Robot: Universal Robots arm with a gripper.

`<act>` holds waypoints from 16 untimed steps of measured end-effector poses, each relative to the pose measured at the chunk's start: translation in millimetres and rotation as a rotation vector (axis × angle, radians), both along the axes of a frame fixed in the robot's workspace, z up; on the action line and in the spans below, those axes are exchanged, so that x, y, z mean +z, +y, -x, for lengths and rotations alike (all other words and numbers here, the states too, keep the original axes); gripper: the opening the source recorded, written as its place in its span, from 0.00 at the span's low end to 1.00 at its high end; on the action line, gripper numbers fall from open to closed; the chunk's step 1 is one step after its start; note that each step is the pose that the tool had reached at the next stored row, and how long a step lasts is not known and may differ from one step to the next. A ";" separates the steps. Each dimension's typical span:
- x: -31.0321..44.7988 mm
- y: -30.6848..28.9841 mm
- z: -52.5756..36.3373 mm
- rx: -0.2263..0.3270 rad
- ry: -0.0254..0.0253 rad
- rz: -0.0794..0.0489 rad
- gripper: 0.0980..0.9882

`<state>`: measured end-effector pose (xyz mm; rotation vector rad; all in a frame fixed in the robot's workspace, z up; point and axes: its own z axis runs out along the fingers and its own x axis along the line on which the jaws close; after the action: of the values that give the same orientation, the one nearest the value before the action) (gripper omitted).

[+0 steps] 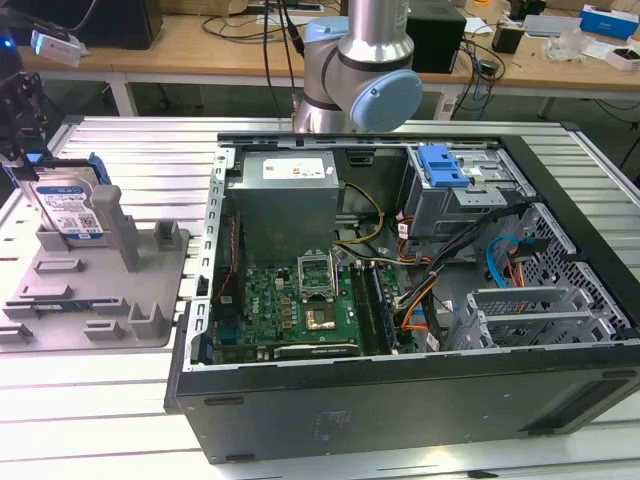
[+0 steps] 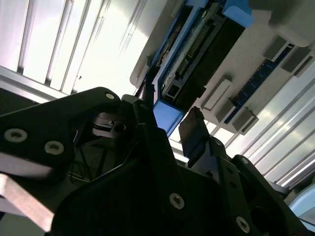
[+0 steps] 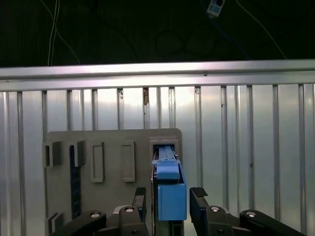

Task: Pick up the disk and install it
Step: 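Pick up the disk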

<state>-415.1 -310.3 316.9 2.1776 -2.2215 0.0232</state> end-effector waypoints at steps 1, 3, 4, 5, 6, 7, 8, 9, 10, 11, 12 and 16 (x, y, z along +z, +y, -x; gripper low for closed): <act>-0.6 0.0 0.0 0.001 0.0000 0.000 0.43; -1.7 0.0 0.0 0.003 0.0001 0.000 0.43; -2.1 0.0 0.0 0.003 0.0001 0.000 0.43; -2.7 0.0 0.0 0.004 0.0001 0.000 0.43; -3.2 0.0 0.0 0.004 0.0000 0.000 0.43; -4.0 0.0 0.1 0.005 0.0001 0.000 0.43; -4.4 0.0 0.1 0.005 0.0002 0.000 0.43; -4.9 0.0 0.2 0.005 0.0001 0.000 0.43; -5.7 0.0 0.3 0.006 0.0000 0.000 0.43; -6.1 0.0 0.4 0.007 0.0001 0.000 0.43; -6.6 0.0 0.5 0.007 0.0001 0.000 0.43; -10.8 0.0 1.0 0.010 0.0000 0.000 0.43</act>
<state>-416.1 -310.3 306.0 2.1892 -2.2102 0.0234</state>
